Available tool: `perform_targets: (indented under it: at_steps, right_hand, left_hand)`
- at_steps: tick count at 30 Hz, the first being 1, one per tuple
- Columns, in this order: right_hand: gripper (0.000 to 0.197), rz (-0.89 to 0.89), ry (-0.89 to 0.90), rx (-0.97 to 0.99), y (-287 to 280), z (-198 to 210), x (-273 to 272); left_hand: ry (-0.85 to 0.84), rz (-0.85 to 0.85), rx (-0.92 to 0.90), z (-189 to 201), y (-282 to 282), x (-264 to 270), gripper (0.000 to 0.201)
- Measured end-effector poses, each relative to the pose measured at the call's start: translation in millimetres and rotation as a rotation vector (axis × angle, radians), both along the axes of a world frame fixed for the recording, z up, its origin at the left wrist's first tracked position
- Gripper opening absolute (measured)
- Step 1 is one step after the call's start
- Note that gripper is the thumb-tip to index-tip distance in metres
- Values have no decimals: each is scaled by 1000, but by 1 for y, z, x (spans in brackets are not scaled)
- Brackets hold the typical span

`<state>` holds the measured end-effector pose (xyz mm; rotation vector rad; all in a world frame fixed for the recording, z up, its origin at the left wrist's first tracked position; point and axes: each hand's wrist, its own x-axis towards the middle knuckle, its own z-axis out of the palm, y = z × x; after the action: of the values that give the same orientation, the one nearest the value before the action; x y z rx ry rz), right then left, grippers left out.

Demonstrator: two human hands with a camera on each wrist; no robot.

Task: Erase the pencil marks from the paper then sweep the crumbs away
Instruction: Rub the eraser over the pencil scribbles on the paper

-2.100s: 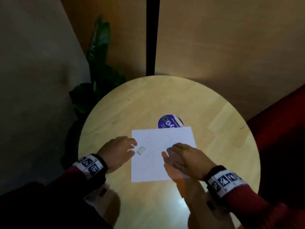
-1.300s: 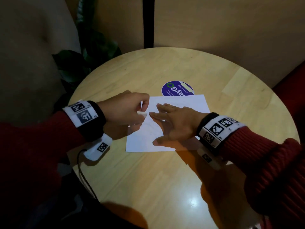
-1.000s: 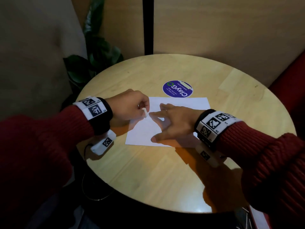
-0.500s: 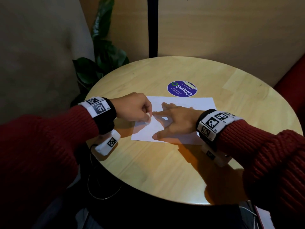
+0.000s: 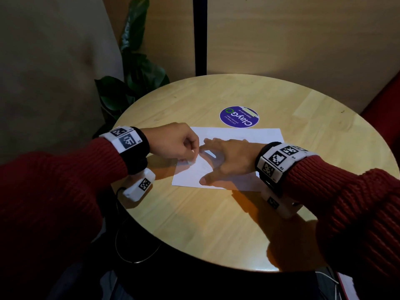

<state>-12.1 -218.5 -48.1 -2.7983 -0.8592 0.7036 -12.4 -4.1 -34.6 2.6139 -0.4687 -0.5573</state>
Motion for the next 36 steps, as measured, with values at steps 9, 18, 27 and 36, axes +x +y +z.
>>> perform_targets:
  at_steps: [9, 18, 27, 36]
  right_hand:
    - [101, 1, 1, -21, -1, 2, -2]
    - [101, -15, -3, -12, 0, 0, -2]
    - [106, -26, -3, -14, 1, -5, 2]
    - [103, -2, -3, -15, 0, -2, -1]
  left_hand:
    - [106, -58, -46, 2, -3, -6, 3]
    - [164, -76, -84, 2, -1, -7, 6]
    - [143, -70, -70, 4, -4, -11, 3]
    - [128, -76, -49, 4, -7, -12, 4]
